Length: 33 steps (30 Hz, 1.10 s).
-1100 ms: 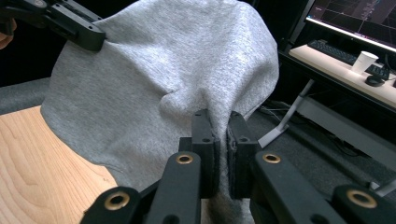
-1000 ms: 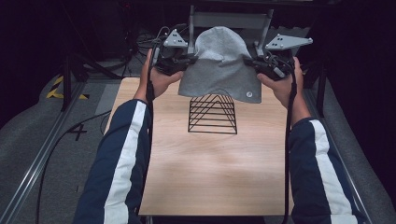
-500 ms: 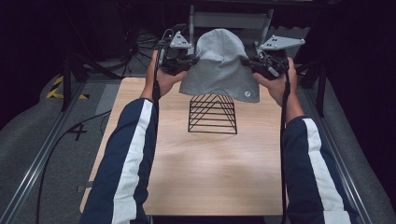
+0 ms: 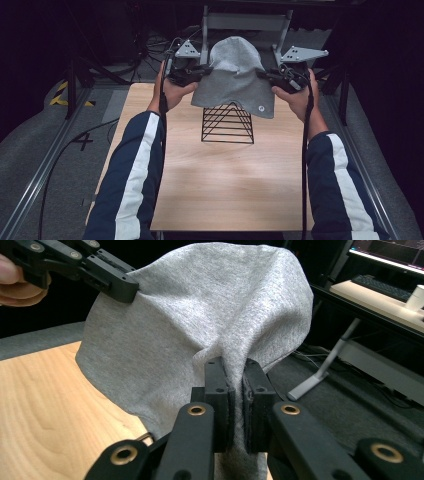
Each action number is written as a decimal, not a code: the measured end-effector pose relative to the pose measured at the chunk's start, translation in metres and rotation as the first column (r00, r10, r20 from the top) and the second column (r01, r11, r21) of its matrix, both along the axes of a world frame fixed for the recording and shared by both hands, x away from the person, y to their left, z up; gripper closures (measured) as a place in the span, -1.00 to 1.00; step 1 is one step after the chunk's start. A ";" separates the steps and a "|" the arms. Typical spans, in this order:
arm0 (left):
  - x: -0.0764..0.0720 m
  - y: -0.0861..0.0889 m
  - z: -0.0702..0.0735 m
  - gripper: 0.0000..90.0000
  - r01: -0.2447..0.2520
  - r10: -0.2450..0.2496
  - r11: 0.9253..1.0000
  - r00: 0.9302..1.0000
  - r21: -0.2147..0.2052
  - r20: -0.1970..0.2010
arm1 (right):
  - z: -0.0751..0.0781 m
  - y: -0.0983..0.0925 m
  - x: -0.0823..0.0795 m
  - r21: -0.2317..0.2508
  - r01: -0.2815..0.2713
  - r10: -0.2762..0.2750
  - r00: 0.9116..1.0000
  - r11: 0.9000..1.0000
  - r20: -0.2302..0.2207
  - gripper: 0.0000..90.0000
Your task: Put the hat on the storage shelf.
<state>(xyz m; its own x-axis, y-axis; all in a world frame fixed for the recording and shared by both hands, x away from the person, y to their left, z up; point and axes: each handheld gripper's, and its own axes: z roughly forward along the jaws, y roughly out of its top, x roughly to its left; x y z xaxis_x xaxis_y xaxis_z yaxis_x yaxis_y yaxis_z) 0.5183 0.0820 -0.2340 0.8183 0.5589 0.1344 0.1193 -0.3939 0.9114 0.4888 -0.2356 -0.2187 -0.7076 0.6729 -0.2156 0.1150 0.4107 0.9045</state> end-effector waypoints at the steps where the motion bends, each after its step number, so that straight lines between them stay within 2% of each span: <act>1: -0.004 0.002 0.001 0.91 0.011 -0.011 1.000 1.000 -0.010 0.004 | 0.000 -0.001 -0.003 0.006 -0.010 0.010 1.000 1.000 0.000 0.87; 4: -0.014 0.005 0.002 0.91 0.039 -0.038 0.999 0.999 -0.016 0.017 | 0.003 -0.004 -0.012 0.018 -0.034 0.034 0.999 0.999 0.014 0.87; 8: -0.024 0.008 -0.003 0.91 0.059 -0.059 0.998 0.998 -0.011 0.032 | 0.003 -0.007 -0.021 0.010 -0.052 0.052 0.998 0.999 0.023 0.87; 11: -0.026 0.009 -0.010 0.91 0.059 -0.059 0.998 0.998 -0.008 0.024 | -0.002 -0.005 -0.026 -0.015 -0.063 0.063 0.998 0.998 0.028 0.87; 14: -0.028 0.011 -0.016 0.91 0.069 -0.069 0.997 0.997 -0.016 0.022 | -0.006 -0.005 -0.028 -0.009 -0.074 0.074 0.997 0.997 0.025 0.87; 17: -0.028 0.011 -0.025 0.91 0.059 -0.060 0.998 0.998 0.015 0.020 | -0.013 -0.004 -0.029 -0.016 -0.081 0.082 0.996 0.997 0.019 0.87; 19: -0.026 0.011 -0.033 0.90 0.055 -0.055 0.998 0.998 0.015 0.007 | -0.019 -0.003 -0.028 -0.036 -0.078 0.079 0.997 0.996 0.012 0.87; 24: -0.025 0.011 -0.053 0.90 0.051 -0.050 0.998 0.999 0.031 -0.014 | -0.036 -0.002 -0.025 -0.045 -0.089 0.088 0.996 0.995 -0.015 0.87; 33: -0.027 0.010 -0.097 0.90 0.048 -0.044 0.998 0.996 0.046 -0.076 | -0.082 0.000 -0.022 -0.078 -0.102 0.095 0.992 0.992 -0.088 0.87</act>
<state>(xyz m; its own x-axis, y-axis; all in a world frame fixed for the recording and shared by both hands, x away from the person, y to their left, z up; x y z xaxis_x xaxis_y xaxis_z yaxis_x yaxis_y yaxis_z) 0.4908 0.0917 -0.3313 0.8517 0.5149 0.0975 0.1674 -0.4437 0.8804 0.4666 -0.2355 -0.3003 -0.7874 0.5814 -0.2047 0.1443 0.4967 0.8559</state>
